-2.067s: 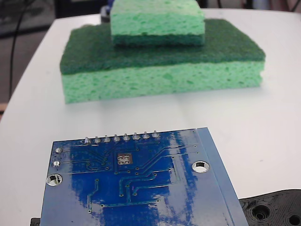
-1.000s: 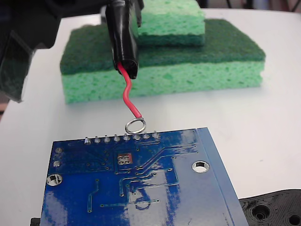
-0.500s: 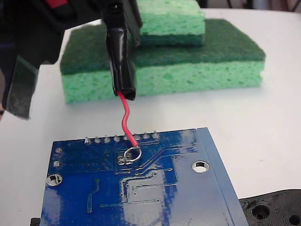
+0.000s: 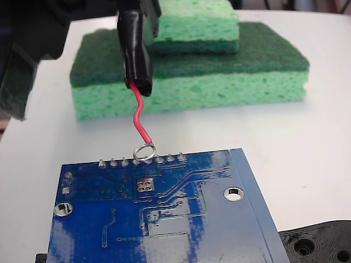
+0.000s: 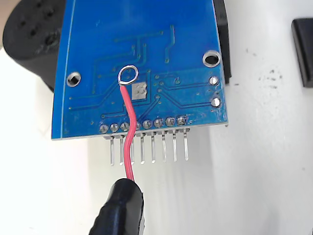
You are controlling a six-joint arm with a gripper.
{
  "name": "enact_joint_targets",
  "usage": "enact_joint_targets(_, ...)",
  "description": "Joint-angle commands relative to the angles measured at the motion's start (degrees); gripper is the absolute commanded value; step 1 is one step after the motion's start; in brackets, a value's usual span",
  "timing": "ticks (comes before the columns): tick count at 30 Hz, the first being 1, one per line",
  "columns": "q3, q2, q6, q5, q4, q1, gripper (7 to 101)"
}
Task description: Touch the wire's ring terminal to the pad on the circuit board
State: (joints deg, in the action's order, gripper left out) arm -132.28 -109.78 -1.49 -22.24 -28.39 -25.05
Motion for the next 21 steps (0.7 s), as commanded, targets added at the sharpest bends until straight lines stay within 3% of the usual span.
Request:
enact_joint_targets(1,0.4,-1.9,0.0,0.0,-0.5,0.3,100.3)
enact_joint_targets(15,-5.4,-18.0,1.0,2.0,-3.2,4.9,100.3)
enact_joint_targets(21,-11.4,-26.8,0.2,0.2,-4.0,5.0,100.3)
